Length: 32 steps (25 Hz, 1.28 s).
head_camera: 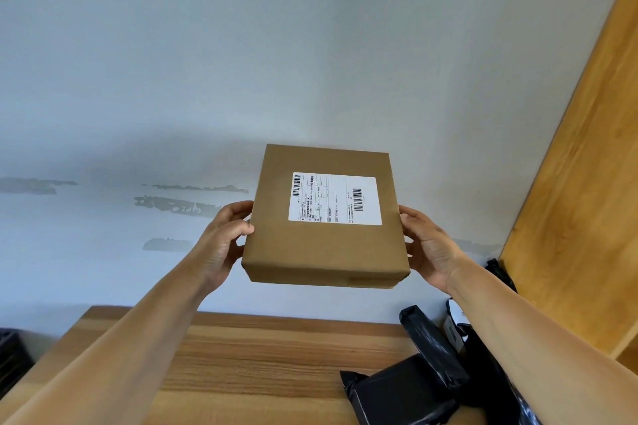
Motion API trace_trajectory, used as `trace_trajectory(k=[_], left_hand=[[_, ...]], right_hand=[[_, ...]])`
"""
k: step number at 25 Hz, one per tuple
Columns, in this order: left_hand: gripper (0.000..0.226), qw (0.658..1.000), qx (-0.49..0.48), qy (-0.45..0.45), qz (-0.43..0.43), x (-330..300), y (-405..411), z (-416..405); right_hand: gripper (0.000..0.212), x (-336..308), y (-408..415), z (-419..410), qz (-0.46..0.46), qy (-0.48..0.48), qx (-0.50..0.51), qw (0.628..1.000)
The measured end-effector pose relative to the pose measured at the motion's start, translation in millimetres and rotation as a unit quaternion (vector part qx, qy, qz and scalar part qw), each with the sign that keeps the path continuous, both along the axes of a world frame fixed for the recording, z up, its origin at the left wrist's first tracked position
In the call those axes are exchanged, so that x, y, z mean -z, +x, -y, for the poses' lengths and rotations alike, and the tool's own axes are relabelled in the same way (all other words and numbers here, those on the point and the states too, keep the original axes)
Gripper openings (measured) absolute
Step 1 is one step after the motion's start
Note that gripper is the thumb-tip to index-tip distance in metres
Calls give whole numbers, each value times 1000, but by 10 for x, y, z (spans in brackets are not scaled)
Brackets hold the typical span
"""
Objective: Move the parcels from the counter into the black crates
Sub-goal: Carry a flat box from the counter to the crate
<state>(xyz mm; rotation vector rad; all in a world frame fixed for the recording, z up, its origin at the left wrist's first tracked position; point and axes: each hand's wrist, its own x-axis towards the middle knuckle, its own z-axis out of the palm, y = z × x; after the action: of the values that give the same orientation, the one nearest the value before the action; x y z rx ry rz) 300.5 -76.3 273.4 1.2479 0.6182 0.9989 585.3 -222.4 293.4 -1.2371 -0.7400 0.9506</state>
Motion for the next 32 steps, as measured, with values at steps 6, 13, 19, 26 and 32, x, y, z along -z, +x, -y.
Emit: trace_trajectory(k=[6, 13, 19, 26, 32], left_hand=[[63, 997, 11, 56, -43, -2, 6, -6], [54, 984, -141, 71, -83, 87, 148, -8], [90, 952, -282, -72, -91, 186, 438, 275], [47, 983, -97, -151, 49, 146, 719, 656], [52, 987, -109, -105, 60, 77, 673, 603]], right_hand=[[50, -40, 91, -7, 34, -22, -10, 999], [50, 6, -28, -44, 27, -24, 30, 999], [48, 150, -273, -134, -29, 22, 43, 998], [41, 262, -522, -209, -152, 87, 6, 985], [71, 231, -372, -123, -139, 44, 46, 988]])
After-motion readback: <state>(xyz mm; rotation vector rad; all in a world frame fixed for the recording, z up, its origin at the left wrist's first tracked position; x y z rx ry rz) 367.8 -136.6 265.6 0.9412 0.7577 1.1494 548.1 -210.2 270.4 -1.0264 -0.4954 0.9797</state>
